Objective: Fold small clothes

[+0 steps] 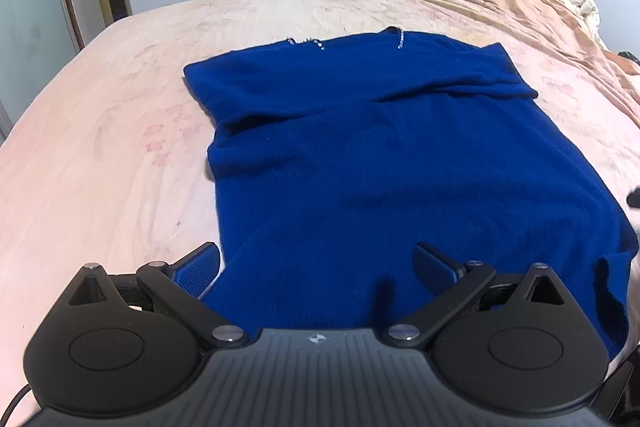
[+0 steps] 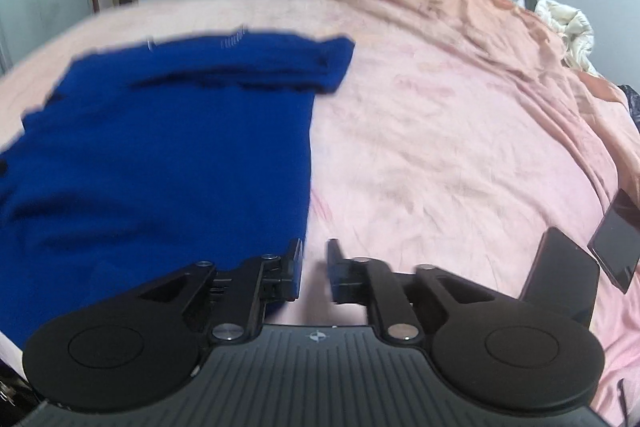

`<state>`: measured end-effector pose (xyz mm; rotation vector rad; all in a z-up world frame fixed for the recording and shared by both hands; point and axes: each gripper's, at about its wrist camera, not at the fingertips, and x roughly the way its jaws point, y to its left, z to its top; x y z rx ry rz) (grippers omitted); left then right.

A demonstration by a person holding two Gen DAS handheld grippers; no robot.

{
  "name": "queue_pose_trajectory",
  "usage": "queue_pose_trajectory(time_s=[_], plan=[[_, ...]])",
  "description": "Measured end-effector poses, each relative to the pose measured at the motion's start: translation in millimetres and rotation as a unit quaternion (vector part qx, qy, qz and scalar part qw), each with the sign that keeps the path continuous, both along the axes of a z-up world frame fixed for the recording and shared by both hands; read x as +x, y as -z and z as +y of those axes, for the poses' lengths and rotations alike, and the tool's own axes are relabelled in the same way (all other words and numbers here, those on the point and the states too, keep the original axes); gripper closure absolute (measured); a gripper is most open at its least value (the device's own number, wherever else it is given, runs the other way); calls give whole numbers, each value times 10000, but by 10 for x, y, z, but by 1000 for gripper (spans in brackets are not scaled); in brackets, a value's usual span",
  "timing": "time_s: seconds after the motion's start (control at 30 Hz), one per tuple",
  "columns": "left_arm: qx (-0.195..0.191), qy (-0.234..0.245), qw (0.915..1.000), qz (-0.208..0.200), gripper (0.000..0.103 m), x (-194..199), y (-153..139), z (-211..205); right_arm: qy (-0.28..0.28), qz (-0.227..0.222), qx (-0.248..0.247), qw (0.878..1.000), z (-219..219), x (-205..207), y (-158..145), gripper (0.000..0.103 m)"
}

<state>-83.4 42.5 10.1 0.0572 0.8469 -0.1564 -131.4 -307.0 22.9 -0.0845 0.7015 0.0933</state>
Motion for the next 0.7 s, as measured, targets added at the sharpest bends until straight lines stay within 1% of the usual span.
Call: queue_pose_trajectory(time_s=[0.07, 0.13, 0.27, 0.33, 0.4, 0.47, 0.53, 0.6, 0.63, 0.7], plan=[[38, 1, 10000, 35, 0, -10, 24, -7, -330, -5, 333, 9989, 66, -5, -38, 74], [109, -18, 9999, 68, 0, -19, 53, -28, -637, 129, 475, 9968, 179, 44, -12, 65], [212, -75, 9996, 168, 0, -47, 109, -64, -974, 580, 210, 9933, 351, 107, 166, 62], [280, -100, 9994, 197, 0, -60, 125, -78, -1183, 717, 68, 9904, 404, 62, 216, 55], [362, -124, 9991, 204, 0, -66, 130, -91, -1434, 802, -213, 9862, 425, -32, 240, 50], [431, -139, 9988, 189, 0, -69, 129, -101, -1761, 856, -693, 9782, 462, -224, 238, 49], [485, -141, 9986, 171, 0, -73, 126, -112, -1944, 912, -1174, 9696, 440, -341, 232, 42], [530, -140, 9984, 148, 0, -79, 116, -119, -1935, 923, -1692, 9620, 383, -449, 208, 38], [552, -137, 9983, 136, 0, -83, 112, -123, -1873, 901, -1864, 9602, 350, -483, 197, 36], [585, -136, 9981, 116, 0, -91, 105, -126, -1671, 752, -1935, 9638, 283, -518, 122, 36]])
